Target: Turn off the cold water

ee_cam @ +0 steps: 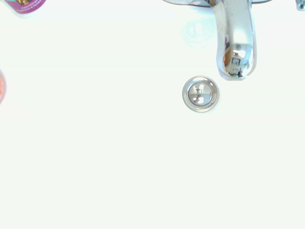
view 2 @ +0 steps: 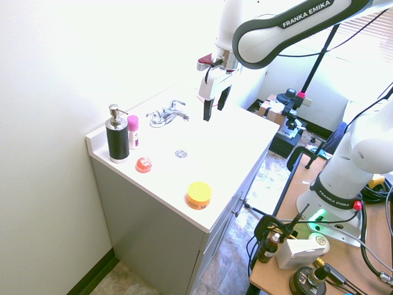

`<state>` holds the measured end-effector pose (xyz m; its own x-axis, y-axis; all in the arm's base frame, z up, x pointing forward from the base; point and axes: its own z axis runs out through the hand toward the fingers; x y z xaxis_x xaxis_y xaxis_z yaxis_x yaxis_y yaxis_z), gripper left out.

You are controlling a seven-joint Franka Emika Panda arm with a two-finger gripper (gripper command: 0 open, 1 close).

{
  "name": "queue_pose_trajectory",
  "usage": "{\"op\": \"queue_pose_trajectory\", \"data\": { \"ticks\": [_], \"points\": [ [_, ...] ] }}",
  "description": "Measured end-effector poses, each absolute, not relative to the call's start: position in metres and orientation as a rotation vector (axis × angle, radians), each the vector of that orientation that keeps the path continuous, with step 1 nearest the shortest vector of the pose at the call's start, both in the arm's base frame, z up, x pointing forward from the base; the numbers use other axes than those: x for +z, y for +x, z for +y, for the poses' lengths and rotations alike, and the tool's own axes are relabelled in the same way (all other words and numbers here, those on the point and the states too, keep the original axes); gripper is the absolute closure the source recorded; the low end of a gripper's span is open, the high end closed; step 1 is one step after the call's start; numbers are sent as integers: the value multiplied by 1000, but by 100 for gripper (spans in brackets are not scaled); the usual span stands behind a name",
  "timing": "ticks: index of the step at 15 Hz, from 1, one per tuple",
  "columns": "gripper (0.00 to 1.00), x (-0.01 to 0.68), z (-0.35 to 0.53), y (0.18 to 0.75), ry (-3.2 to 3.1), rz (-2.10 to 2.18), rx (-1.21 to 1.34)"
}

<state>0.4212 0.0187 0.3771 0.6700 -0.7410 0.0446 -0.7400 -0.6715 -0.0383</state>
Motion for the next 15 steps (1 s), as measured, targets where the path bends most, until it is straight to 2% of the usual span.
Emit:
{"op": "queue_pose_trajectory", "data": {
  "ticks": [4, 8, 15],
  "points": [
    [0, 381, 12, 431, -2815, 1316, -155],
    [0, 380, -20, 482, -2770, 1431, -280],
    [0, 339, -49, 547, -2761, 1555, -269]
  ]
}}
